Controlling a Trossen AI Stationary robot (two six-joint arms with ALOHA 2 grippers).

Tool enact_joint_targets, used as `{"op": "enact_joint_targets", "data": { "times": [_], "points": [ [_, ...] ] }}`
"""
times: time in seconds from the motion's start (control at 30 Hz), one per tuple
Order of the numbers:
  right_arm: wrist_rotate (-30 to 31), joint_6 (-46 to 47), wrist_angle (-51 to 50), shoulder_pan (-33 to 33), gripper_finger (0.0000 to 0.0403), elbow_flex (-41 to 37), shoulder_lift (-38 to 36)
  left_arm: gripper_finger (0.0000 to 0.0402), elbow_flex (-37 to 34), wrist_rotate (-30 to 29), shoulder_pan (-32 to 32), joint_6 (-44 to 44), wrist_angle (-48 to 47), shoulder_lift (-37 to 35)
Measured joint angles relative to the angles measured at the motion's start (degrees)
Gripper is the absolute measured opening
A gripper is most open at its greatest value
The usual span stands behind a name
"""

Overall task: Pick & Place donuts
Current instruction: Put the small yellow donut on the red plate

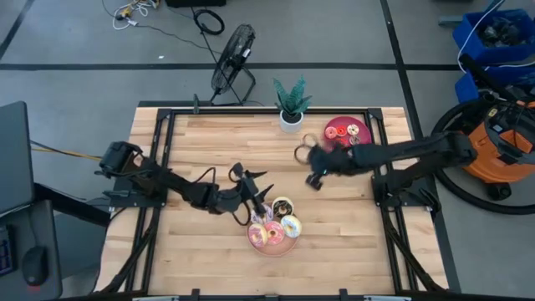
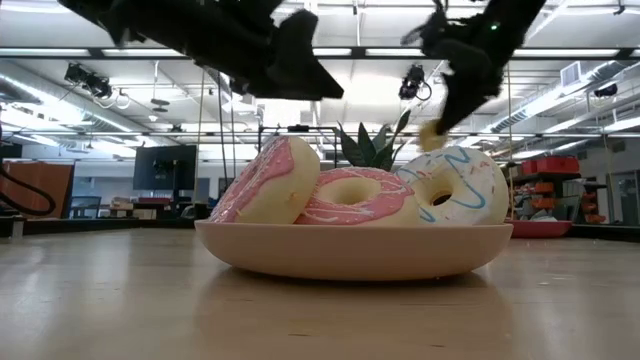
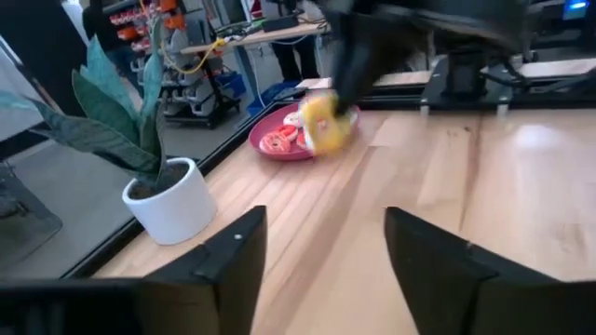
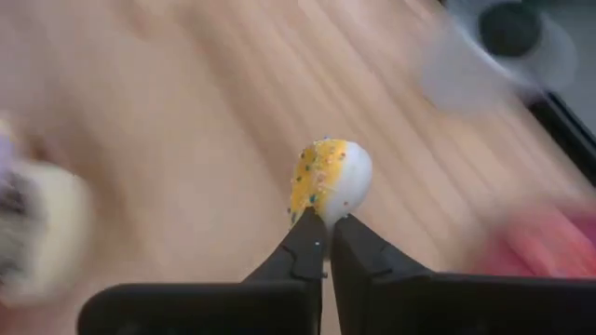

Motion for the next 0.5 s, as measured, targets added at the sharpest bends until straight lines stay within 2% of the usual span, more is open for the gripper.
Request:
{"op": "enact_joint_targets", "data": {
  "times": [0.13, 0.23, 0.37, 0.5],
  "points": [
    [-2.33, 8.33, -23.54, -7.21, 0.0008, 5.20, -3.63, 0.0244, 0.00, -3.04, -2.35, 0.75, -0.28, -1.09],
    [-6.62, 10.84, -31.73, -14.20, 0.0008, 5.71, -5.01, 0.0247, 0.00, -4.90, -3.98, 2.29, -0.37, -1.42],
    [-13.04, 9.34, -33.18, -23.48, 0.0008, 2.85, -4.89, 0.0247, 0.00, -6.76, -5.31, 2.57, -0.44, -1.44],
    [-17.24, 5.20, -26.26, -31.55, 0.0008, -1.83, -3.58, 0.0248, 0.00, -7.19, -5.61, 2.59, -0.47, -1.44]
  ]
}}
